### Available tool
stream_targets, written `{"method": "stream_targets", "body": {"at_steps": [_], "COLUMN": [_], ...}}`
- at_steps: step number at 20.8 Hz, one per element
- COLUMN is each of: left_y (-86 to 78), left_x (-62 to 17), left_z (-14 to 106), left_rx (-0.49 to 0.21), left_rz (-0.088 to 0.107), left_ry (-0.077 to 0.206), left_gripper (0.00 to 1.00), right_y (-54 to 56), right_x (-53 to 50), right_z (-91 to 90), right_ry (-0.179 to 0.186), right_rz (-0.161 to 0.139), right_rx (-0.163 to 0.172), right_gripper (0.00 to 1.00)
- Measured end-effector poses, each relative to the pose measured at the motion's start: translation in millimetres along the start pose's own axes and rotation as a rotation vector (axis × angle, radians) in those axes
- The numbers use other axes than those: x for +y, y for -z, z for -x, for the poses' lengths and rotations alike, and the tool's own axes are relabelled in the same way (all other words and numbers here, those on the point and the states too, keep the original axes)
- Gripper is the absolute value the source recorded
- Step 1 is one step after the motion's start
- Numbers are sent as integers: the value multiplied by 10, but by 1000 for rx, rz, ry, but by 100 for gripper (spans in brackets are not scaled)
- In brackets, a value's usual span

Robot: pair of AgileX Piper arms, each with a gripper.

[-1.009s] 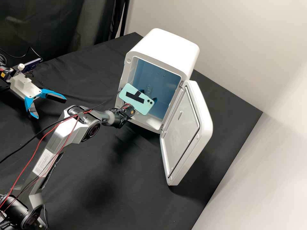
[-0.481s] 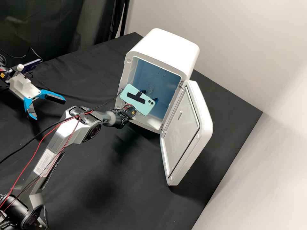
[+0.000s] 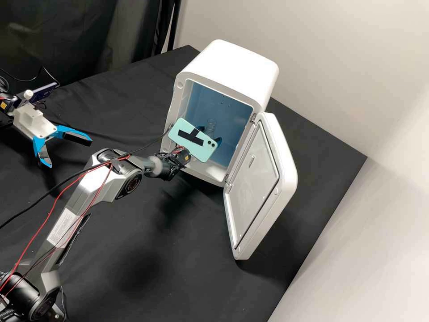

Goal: Place the flask in the incubator

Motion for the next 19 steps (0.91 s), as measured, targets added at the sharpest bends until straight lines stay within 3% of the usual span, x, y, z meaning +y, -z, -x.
{"method": "stream_targets", "body": {"at_steps": [19], "left_y": [21], "left_x": [-4], "left_z": [2], "left_rx": [10], "left_rz": [6], "left_ry": [1], "left_gripper": [100], "right_y": [-30], "right_x": [31], "right_z": [0], "right_ry": [-6], "right_rz": [-1], "right_rx": [-6], "right_gripper": [0]}}
